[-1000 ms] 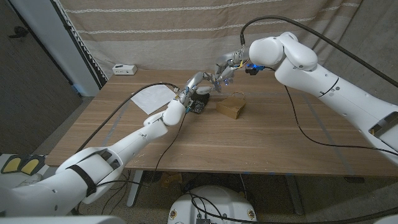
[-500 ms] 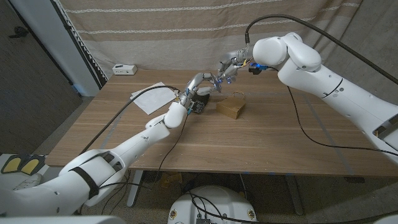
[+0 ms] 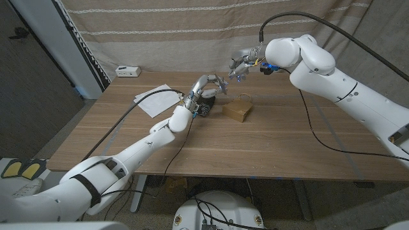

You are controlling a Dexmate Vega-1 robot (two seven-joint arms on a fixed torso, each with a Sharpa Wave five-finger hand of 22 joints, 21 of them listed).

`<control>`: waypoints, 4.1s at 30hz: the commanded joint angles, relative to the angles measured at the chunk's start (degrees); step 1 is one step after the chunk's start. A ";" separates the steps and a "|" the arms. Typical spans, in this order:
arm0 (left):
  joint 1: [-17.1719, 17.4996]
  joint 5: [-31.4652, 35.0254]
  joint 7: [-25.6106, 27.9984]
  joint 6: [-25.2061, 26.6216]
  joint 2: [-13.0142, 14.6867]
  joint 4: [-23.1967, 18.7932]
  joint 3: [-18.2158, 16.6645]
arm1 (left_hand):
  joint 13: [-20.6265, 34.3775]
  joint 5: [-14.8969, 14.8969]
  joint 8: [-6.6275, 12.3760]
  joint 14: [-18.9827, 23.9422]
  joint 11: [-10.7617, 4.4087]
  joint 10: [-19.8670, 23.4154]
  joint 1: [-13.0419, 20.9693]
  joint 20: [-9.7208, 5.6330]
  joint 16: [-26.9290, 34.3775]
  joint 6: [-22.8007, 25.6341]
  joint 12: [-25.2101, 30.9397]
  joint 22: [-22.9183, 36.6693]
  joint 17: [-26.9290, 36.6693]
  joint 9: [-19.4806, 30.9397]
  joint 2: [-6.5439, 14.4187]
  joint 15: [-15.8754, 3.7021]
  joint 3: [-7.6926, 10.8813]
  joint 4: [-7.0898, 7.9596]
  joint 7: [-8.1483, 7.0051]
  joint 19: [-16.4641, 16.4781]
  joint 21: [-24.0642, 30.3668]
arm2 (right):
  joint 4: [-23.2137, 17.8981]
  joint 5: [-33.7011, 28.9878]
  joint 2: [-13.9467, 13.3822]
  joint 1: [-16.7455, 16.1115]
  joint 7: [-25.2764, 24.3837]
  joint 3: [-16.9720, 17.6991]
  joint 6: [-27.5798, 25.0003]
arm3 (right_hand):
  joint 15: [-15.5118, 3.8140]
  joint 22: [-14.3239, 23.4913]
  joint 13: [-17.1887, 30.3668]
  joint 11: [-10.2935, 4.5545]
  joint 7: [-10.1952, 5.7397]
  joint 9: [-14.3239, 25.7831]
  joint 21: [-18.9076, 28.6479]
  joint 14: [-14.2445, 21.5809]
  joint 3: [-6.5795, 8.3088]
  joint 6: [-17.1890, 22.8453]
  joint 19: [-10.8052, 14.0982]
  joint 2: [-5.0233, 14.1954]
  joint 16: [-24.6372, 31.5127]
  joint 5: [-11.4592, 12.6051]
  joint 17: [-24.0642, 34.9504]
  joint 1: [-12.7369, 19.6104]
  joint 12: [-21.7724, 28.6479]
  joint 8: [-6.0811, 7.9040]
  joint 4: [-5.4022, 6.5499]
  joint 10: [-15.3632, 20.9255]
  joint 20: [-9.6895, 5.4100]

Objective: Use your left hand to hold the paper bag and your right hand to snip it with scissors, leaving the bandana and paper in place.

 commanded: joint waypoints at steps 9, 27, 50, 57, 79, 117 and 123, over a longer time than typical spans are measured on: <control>2.78 -14.11 -9.81 -2.51 -1.69 -0.41 -3.63 | 1.14 0.85 3.28 -0.54 -0.08 -1.76 -0.76 -7.24 -0.35 4.53 0.36 0.19 0.46 4.95 0.37 -8.48 -0.06 0.86 0.02 -1.11 0.15 | 0.98 -0.63 0.53 0.97 -0.18 -1.31 -1.69 | -1.71 -0.45 0.14 0.15 0.03 -0.46 0.05 0.00 -0.51 1.10 0.37 0.54 -0.37 0.35 -0.35 -0.80 0.28 0.56 -0.79 0.56 -8.39; 3.13 -15.13 -13.87 -2.04 -1.37 -0.98 -3.85 | 10.76 2.23 1.87 -7.04 -0.27 -17.25 -0.84 -5.56 -0.12 5.84 2.04 0.12 3.33 4.41 0.50 -8.28 -1.71 0.66 0.02 -5.02 -0.19 | 1.88 -0.34 1.02 1.71 -0.01 -2.15 -1.24 | -1.74 -0.98 0.05 0.07 0.01 -1.13 0.17 0.28 -0.79 1.64 0.46 0.80 -0.42 0.49 -0.79 -1.02 0.44 0.52 -1.79 0.82 -8.31; 3.00 -14.49 -14.22 -2.76 -1.95 -0.23 -3.47 | 18.82 2.38 1.15 -22.74 -0.52 -35.67 -0.83 -3.42 0.92 7.68 -1.00 0.06 16.05 5.34 1.85 -7.86 -7.39 2.67 -0.17 -8.54 0.65 | 1.89 -0.83 1.41 2.36 0.89 -2.73 -1.70 | -1.69 -1.23 -0.10 0.00 -0.06 -1.90 0.31 0.33 -0.70 1.88 0.19 1.11 -0.59 0.61 -1.27 -0.88 0.54 0.42 -2.94 0.96 -8.25; 3.13 -16.22 -15.34 -3.01 -2.60 0.70 -3.65 | 15.16 2.50 1.01 -17.36 -0.38 -22.20 0.33 -3.48 1.67 7.27 -0.08 0.09 15.31 4.62 2.39 -8.16 -6.73 2.75 -0.05 -7.94 0.74 | 1.95 -1.37 1.81 2.82 1.20 -3.21 -1.65 | -1.71 -1.28 -0.05 -0.16 -0.06 -2.14 0.36 0.35 -0.71 1.94 0.25 1.14 -0.61 0.59 -1.40 -1.05 0.63 0.40 -3.08 0.96 -8.30; 3.84 -27.01 -23.43 -4.10 -5.07 3.50 -5.72 | 14.15 2.60 0.95 -16.12 -0.33 -19.97 0.45 -3.48 1.45 7.53 0.06 0.08 15.14 4.49 2.44 -8.14 -6.46 2.90 -0.11 -7.56 0.80 | 2.47 -3.32 2.71 3.38 1.60 -3.85 -2.28 | -1.70 -1.41 -0.11 -0.12 -0.21 -2.82 0.35 0.41 -0.72 1.70 0.30 1.09 -0.59 0.63 -1.58 -1.49 0.72 0.31 -3.52 0.94 -8.31; 9.39 -34.95 -27.55 -3.81 -2.54 -5.53 -9.86 | 13.46 1.91 0.43 -16.07 -0.35 -19.07 0.30 -4.26 0.41 7.39 -0.05 0.10 14.52 4.08 2.50 -8.07 -6.13 3.22 0.58 -7.13 0.79 | 3.83 -0.75 3.08 0.00 -5.24 -2.08 -6.49 | -1.47 -3.32 -2.65 0.48 -1.40 -4.73 -6.18 -6.39 1.27 -2.48 -7.23 1.97 -6.71 0.65 -4.35 -5.36 -2.32 0.20 -0.79 -4.49 -4.43; 10.79 -37.77 -29.21 -3.70 -2.10 -7.18 -10.74 | 13.29 1.38 0.61 -15.93 -0.34 -18.93 0.12 -4.55 0.25 7.93 -0.09 0.06 14.29 4.05 2.76 -8.08 -5.99 3.44 0.34 -7.03 0.76 | 3.71 -0.14 2.88 -0.54 -6.62 -2.09 -8.07 | -1.48 -3.32 -3.52 0.39 -1.52 -5.35 -9.71 -7.73 1.95 -4.01 -10.36 1.55 -8.41 0.35 -4.90 -8.23 -3.14 0.10 1.56 -6.19 -1.81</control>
